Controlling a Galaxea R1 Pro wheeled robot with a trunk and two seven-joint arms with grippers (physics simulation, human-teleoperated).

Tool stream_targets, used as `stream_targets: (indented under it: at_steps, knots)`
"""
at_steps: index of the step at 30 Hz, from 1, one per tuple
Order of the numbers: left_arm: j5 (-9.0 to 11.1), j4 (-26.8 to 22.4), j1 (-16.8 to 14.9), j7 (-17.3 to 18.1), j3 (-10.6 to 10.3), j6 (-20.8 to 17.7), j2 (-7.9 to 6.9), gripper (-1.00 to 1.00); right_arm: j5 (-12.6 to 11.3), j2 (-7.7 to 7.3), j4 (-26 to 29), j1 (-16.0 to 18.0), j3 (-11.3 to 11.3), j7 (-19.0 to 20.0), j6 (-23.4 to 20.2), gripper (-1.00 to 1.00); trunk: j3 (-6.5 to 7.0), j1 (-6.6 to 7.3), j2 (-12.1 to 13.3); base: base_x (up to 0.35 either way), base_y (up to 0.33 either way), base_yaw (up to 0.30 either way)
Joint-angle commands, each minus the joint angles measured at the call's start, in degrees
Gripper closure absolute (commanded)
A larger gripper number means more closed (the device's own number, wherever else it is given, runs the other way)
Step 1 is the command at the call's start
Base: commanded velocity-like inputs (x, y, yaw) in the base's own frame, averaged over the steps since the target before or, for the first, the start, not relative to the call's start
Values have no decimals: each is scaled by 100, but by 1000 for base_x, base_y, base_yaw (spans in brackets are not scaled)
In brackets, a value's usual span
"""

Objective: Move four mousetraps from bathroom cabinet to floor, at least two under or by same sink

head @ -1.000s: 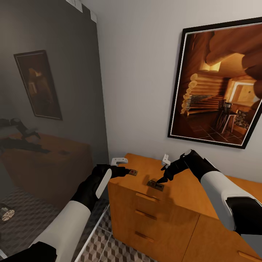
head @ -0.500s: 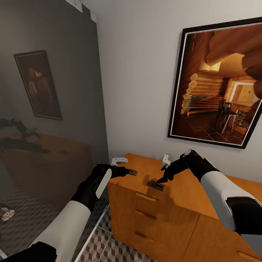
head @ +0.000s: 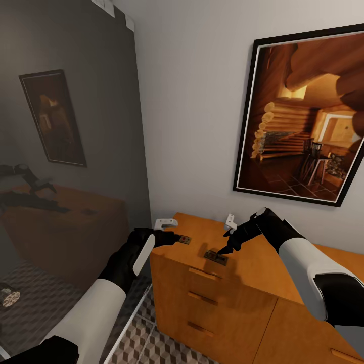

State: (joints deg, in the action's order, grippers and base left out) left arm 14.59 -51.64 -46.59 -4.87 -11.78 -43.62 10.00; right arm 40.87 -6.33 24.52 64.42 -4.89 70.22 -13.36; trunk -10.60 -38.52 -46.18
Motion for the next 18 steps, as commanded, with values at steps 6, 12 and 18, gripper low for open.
stream_targets:
  at_steps: [6, 12, 18]
  knots:
    - [-10, -1, 0, -8, 0, 9, 0, -100, 0, 0, 0, 0, 2, 0, 0, -100, 0, 0, 0, 0, 0, 0]
    - [-13, 2, 0, -6, 0, 11, 0, -100, 0, 0, 0, 0, -2, 0, 0, -100, 0, 0, 0, 0, 0, 0]
    - [-9, 2, -1, -5, 0, 12, 0, -100, 0, 0, 0, 0, -1, 0, 0, -100, 0, 0, 0, 22, 4, 0]
